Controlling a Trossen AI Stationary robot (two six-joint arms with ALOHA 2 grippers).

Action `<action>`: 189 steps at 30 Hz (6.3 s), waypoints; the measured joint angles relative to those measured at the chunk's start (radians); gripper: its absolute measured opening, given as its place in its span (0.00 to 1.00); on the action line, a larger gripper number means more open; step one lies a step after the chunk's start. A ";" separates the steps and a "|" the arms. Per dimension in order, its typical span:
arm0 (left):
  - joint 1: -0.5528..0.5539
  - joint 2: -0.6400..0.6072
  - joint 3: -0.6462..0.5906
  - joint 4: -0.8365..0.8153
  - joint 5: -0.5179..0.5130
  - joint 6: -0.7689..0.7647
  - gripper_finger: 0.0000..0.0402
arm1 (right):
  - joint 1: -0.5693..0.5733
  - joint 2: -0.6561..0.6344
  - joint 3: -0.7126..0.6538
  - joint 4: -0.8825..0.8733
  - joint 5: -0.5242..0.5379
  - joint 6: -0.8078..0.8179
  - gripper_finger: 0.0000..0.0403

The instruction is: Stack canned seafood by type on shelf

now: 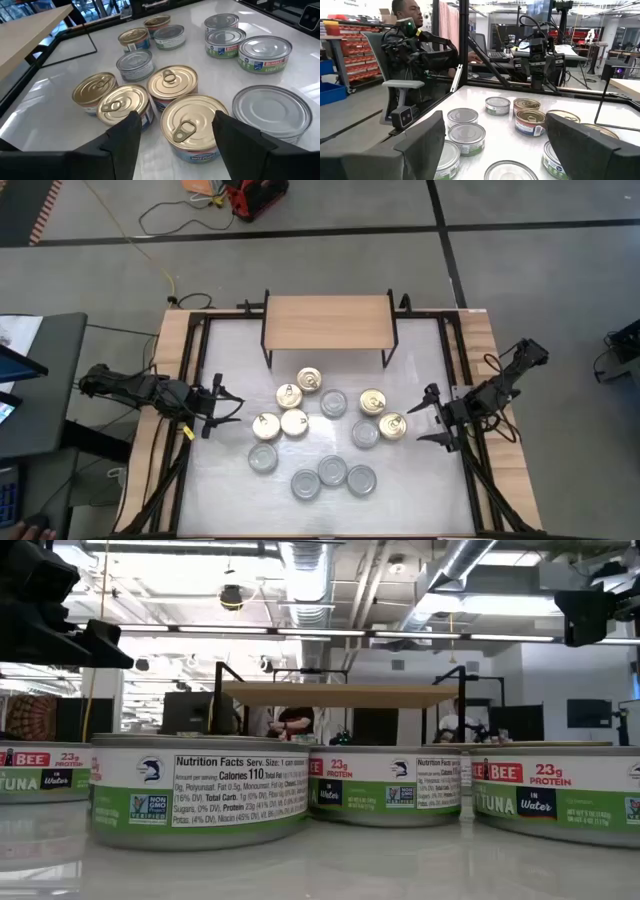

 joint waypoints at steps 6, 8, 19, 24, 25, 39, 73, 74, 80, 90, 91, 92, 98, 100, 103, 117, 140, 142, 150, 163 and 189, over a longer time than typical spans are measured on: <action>0.000 0.000 0.000 0.000 0.000 0.000 0.58 | 0.000 0.000 0.000 0.000 0.000 0.000 0.90; 0.000 0.000 0.000 0.000 0.000 0.000 0.58 | 0.000 0.000 0.000 0.000 0.000 0.000 0.90; 0.000 0.000 0.000 0.000 0.000 0.000 0.58 | 0.000 0.000 0.000 0.000 0.000 0.000 0.90; 0.000 0.000 0.000 0.000 0.000 0.000 0.58 | 0.000 0.000 0.000 0.000 0.000 0.000 0.90; 0.000 0.000 0.000 0.000 0.000 0.000 0.58 | 0.000 0.000 0.000 0.000 0.000 0.000 0.90; 0.000 0.000 0.000 0.000 0.000 0.000 0.58 | 0.000 0.000 0.000 0.000 0.000 0.000 0.90; 0.000 0.000 -0.003 0.453 -0.023 -0.003 0.58 | 0.000 0.000 0.000 0.000 0.000 0.000 0.90; 0.000 0.000 -0.003 0.474 -0.023 -0.024 0.58 | 0.000 0.000 0.000 0.000 0.000 -0.013 0.90; 0.000 0.000 -0.002 0.486 -0.019 -0.262 0.58 | -0.002 0.000 0.000 0.007 0.003 -0.253 0.90; 0.000 0.000 -0.002 0.483 -0.018 -0.429 0.58 | -0.002 0.000 0.016 0.041 0.004 -0.296 0.90; 0.000 0.000 -0.002 0.484 -0.018 -0.448 0.58 | -0.002 -0.001 0.017 0.052 0.004 -0.260 0.90; 0.000 0.000 -0.002 0.484 -0.018 -0.469 0.58 | -0.002 -0.002 0.019 0.058 0.004 -0.222 0.90; 0.000 0.000 -0.002 0.485 -0.025 -0.490 0.58 | -0.002 -0.001 0.020 0.125 0.004 -0.142 0.90; 0.000 0.000 -0.002 0.484 -0.033 -0.453 0.58 | -0.002 -0.001 0.020 0.147 0.004 -0.141 0.90; 0.000 0.000 -0.001 0.485 -0.067 -0.402 0.58 | -0.002 -0.001 0.020 0.196 0.004 -0.139 0.90; 0.000 0.004 0.000 0.461 -0.233 -0.405 0.58 | -0.001 0.000 0.022 0.291 -0.033 -0.094 0.90; 0.000 0.004 0.000 0.420 -0.212 -0.293 0.58 | -0.083 0.025 0.024 0.302 0.227 -0.078 0.89; 0.000 0.011 0.000 0.411 -0.321 -0.269 0.58 | -0.124 0.054 0.023 0.291 0.243 -0.084 0.88; 0.001 0.108 0.000 0.409 -0.362 -0.327 0.58 | -0.292 0.261 0.075 0.267 0.241 0.057 0.81; 0.000 0.389 0.093 0.428 -0.403 -0.337 0.58 | -0.402 0.643 0.281 0.237 0.161 0.113 0.80; -0.013 0.591 0.152 0.555 -0.337 -0.412 0.58 | -0.321 0.986 0.684 -0.293 0.171 0.360 0.80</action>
